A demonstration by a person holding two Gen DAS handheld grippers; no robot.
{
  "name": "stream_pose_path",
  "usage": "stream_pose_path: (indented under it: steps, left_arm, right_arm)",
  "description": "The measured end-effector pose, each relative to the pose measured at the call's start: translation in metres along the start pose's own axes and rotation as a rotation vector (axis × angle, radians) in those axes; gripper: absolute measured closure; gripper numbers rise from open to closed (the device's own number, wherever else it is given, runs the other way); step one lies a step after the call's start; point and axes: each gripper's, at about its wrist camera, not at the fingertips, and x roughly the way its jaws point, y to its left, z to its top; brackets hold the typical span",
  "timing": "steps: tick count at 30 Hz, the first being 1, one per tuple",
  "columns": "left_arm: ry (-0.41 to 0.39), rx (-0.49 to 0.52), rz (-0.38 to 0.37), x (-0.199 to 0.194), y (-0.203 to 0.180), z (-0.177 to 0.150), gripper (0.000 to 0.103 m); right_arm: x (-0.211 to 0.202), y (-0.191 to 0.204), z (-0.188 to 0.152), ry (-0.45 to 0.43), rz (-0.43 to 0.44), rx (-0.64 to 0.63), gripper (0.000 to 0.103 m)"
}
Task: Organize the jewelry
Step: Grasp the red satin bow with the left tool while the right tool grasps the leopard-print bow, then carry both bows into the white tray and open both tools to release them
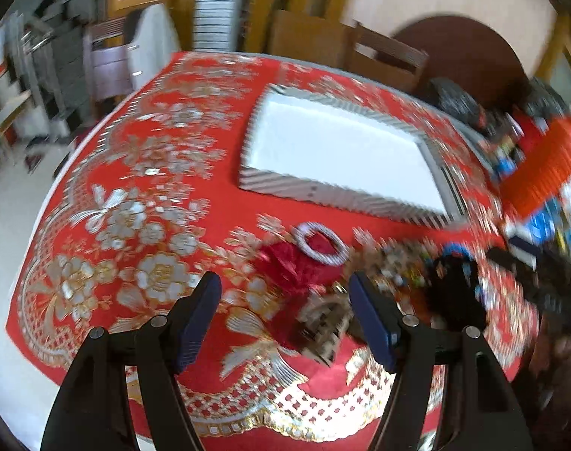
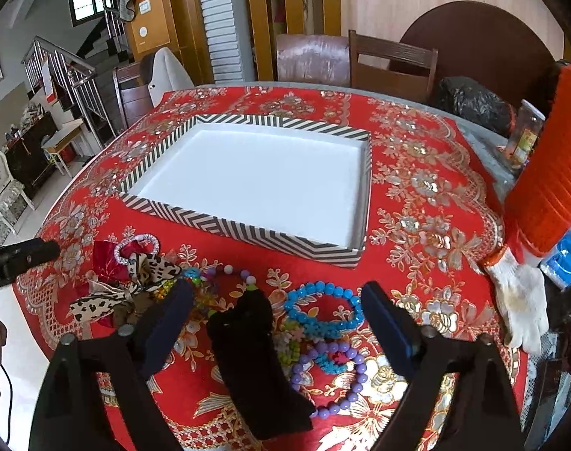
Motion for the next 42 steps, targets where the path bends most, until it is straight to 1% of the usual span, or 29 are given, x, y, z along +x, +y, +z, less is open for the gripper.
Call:
stream_pose_path:
  steps: [3,5,6,7,9,10,12,14,15,17,18,19,20,23,25,27,28,29,32,33,34,36,37,38,40,42]
  left_arm:
    - [0.037,0.065,-0.055,0.010,-0.014,-0.004,0.035]
    - [0.053,0.116,-0.073,0.016,-0.025,-0.007,0.035]
    - [0.061,0.136,-0.080,0.017,-0.030,-0.007,0.035]
    - [0.067,0.153,-0.084,0.019,-0.034,-0.007,0.035]
    - [0.064,0.177,-0.075,0.019,-0.036,-0.008,0.035]
    - [0.060,0.177,-0.067,0.018,-0.033,-0.007,0.035]
    - [0.068,0.163,-0.063,0.016,-0.022,-0.006,0.035]
    - [0.067,0.115,-0.048,0.015,-0.004,-0.002,0.035]
    - [0.063,0.089,-0.037,0.015,0.006,0.000,0.035]
    - [0.061,0.040,-0.015,0.017,0.021,0.005,0.035]
    - [0.063,0.023,-0.008,0.019,0.026,0.005,0.035]
    - [0.068,0.011,-0.014,0.021,0.029,0.006,0.035]
    - [0.075,0.007,-0.026,0.023,0.030,0.005,0.035]
    - [0.103,0.004,-0.044,0.032,0.029,0.003,0.035]
    - [0.108,-0.006,-0.057,0.037,0.029,0.003,0.035]
    - [0.109,-0.030,-0.081,0.041,0.030,0.005,0.035]
    - [0.113,-0.035,-0.087,0.045,0.029,0.006,0.035]
    - [0.124,-0.040,-0.092,0.049,0.029,0.007,0.035]
    - [0.151,-0.036,-0.110,0.062,0.023,0.008,0.035]
    - [0.164,-0.027,-0.110,0.065,0.020,0.008,0.037]
    - [0.176,-0.020,-0.106,0.069,0.017,0.006,0.041]
    - [0.200,-0.018,-0.112,0.075,0.014,0.004,0.071]
    - [0.184,-0.012,-0.096,0.073,0.013,0.003,0.075]
    - [0.184,-0.009,-0.100,0.073,0.013,0.003,0.088]
    - [0.201,-0.033,-0.130,0.073,0.017,0.002,0.090]
    - [0.196,-0.034,-0.133,0.066,0.020,0.001,0.090]
  right_arm:
    - [0.002,-0.008,0.001,0.019,-0.008,0.009,0.019]
    - [0.002,-0.015,-0.001,0.038,0.025,0.027,0.023]
    - [0.002,-0.017,-0.002,0.047,0.041,0.035,0.024]
    - [0.001,-0.019,-0.003,0.054,0.054,0.039,0.025]
    - [0.000,-0.019,-0.005,0.057,0.053,0.034,0.026]
    - [-0.001,-0.018,-0.006,0.056,0.059,0.028,0.029]
    - [-0.003,-0.012,-0.008,0.060,0.116,0.018,0.031]
    - [-0.002,0.001,-0.008,0.077,0.187,0.003,0.035]
    - [-0.001,0.012,-0.007,0.088,0.229,-0.022,0.037]
    - [0.007,0.035,-0.007,0.112,0.285,-0.079,0.041]
    - [0.012,0.046,-0.008,0.124,0.300,-0.104,0.042]
    - [0.020,0.060,-0.010,0.143,0.309,-0.137,0.048]
    - [0.028,0.069,-0.011,0.156,0.307,-0.154,0.052]
    - [0.054,0.092,-0.015,0.187,0.282,-0.185,0.054]
    - [0.065,0.096,-0.018,0.204,0.294,-0.181,0.055]
    - [0.074,0.103,-0.021,0.212,0.321,-0.180,0.068]
    - [0.076,0.105,-0.023,0.214,0.336,-0.180,0.083]
    - [0.078,0.104,-0.024,0.212,0.343,-0.179,0.089]
    - [0.070,0.099,-0.029,0.203,0.346,-0.174,0.092]
    - [0.064,0.095,-0.031,0.196,0.350,-0.173,0.092]
    - [0.055,0.091,-0.032,0.183,0.353,-0.172,0.092]
    - [0.042,0.082,-0.033,0.173,0.359,-0.162,0.092]
    - [0.035,0.076,-0.033,0.168,0.360,-0.149,0.092]
    - [0.030,0.073,-0.032,0.161,0.357,-0.142,0.092]
    - [0.019,0.064,-0.029,0.132,0.366,-0.121,0.092]
    - [0.010,0.059,-0.025,0.115,0.387,-0.101,0.092]
